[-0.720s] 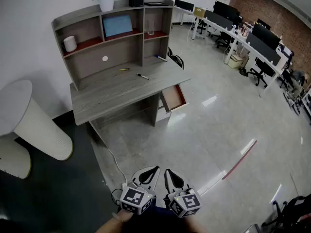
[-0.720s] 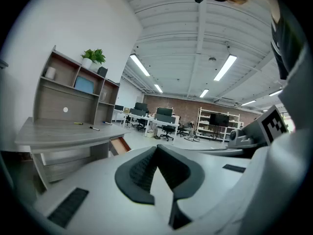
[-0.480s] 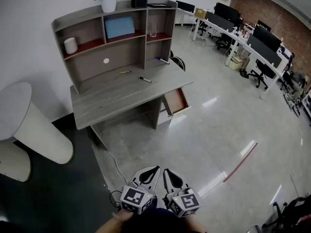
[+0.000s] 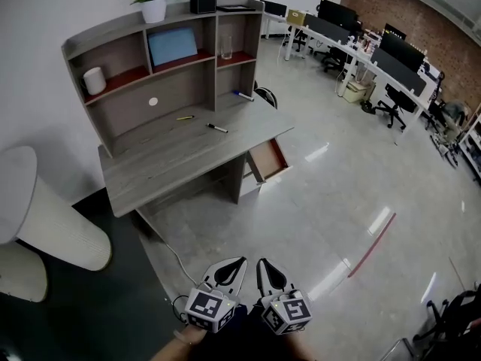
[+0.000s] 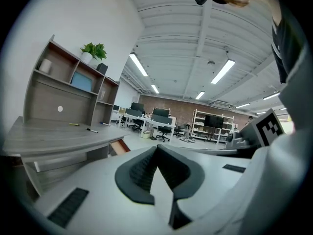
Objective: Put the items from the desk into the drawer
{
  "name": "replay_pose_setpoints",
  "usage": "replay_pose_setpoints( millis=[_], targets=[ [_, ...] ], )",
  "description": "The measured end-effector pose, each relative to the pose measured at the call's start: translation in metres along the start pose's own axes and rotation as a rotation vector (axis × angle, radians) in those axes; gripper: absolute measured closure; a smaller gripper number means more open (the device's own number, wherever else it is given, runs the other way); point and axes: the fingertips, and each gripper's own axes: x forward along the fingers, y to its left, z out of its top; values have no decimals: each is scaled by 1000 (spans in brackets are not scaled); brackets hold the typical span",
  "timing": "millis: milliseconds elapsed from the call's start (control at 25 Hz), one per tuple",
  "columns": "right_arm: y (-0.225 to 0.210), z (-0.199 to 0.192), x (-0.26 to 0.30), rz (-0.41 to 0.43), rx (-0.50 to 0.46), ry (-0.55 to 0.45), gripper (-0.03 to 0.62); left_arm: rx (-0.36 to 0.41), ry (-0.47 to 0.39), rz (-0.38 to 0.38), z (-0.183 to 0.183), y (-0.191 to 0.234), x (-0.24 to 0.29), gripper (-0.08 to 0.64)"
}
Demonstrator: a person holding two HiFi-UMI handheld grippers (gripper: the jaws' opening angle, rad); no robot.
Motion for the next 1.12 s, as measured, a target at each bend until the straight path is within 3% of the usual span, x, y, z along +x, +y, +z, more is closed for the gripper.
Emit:
replay_pose_setpoints(
  millis=[280, 600, 1120],
  targets=[
    [6, 8, 10, 4, -29, 9, 561, -27, 15, -21, 0, 10, 5, 534],
    [-11, 9, 48, 14, -14, 15, 563, -44, -4, 41, 9, 38, 27, 534],
    [-75, 30, 132, 78, 33, 72, 565, -81, 26, 113, 24, 85, 114, 534]
  ],
)
